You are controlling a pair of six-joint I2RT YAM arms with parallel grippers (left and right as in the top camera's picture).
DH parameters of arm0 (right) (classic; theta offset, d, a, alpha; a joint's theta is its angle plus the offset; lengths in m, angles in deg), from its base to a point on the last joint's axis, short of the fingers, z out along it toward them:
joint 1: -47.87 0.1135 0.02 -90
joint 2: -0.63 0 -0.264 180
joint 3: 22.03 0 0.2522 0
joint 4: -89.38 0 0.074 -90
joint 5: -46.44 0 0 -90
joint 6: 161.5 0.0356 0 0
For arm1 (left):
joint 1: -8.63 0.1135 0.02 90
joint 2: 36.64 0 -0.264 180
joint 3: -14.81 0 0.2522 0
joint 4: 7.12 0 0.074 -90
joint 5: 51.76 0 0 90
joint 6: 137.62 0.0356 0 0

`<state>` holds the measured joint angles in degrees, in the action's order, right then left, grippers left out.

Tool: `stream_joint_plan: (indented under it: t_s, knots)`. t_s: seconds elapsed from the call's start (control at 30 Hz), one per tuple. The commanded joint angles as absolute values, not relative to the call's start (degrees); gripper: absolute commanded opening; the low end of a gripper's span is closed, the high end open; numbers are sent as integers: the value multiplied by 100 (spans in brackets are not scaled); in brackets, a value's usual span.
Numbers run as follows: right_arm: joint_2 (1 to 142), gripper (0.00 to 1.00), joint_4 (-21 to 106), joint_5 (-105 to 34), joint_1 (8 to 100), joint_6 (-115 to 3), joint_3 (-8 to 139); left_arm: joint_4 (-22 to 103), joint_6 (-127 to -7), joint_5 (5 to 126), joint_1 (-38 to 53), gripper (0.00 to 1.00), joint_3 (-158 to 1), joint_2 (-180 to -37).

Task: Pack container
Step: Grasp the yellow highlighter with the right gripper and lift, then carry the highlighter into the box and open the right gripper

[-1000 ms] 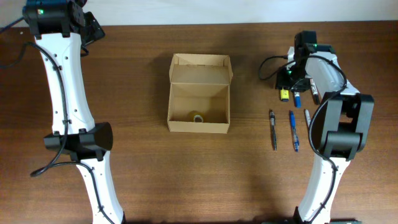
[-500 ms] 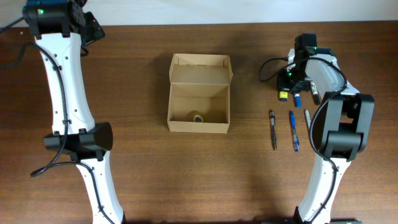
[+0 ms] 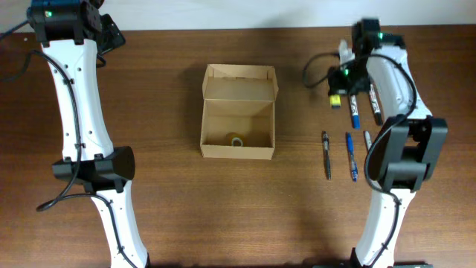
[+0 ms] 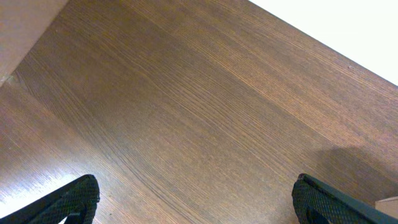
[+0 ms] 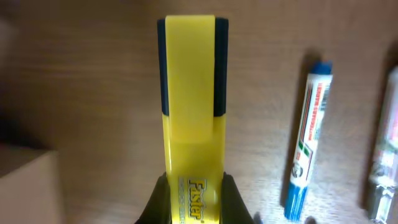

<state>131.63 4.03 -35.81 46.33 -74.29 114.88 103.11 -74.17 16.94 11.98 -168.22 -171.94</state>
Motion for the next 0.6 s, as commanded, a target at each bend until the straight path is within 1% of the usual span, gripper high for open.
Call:
stream_joint_plan:
  t_s: [0.0,0.13,0.2,0.23,0.37,0.57]
  knots:
    - [12641,4,-39,-3431,5096,-7769,12706,10315,-7364,1635,1211,100,-16798,-17002]
    - [12610,4,-648,-3431,5665,-8161,13951,10315,-7364,1635,1211,100,-16798,-17002]
    - [12613,4,-854,-3433,5984,-8569,14351,10315,-7364,1635,1211,100,-16798,-17002]
    - [12610,4,-957,-3433,6205,-8967,14498,10315,-7364,1635,1211,100,-16798,-17002]
    - [12669,4,-1566,-3695,6961,-10760,14502,10315,-7364,1635,1211,100,-16798,-17002]
    - [12840,4,-1503,-3669,7542,-11859,14037,10315,-7364,1635,1211,100,-16798,-17002]
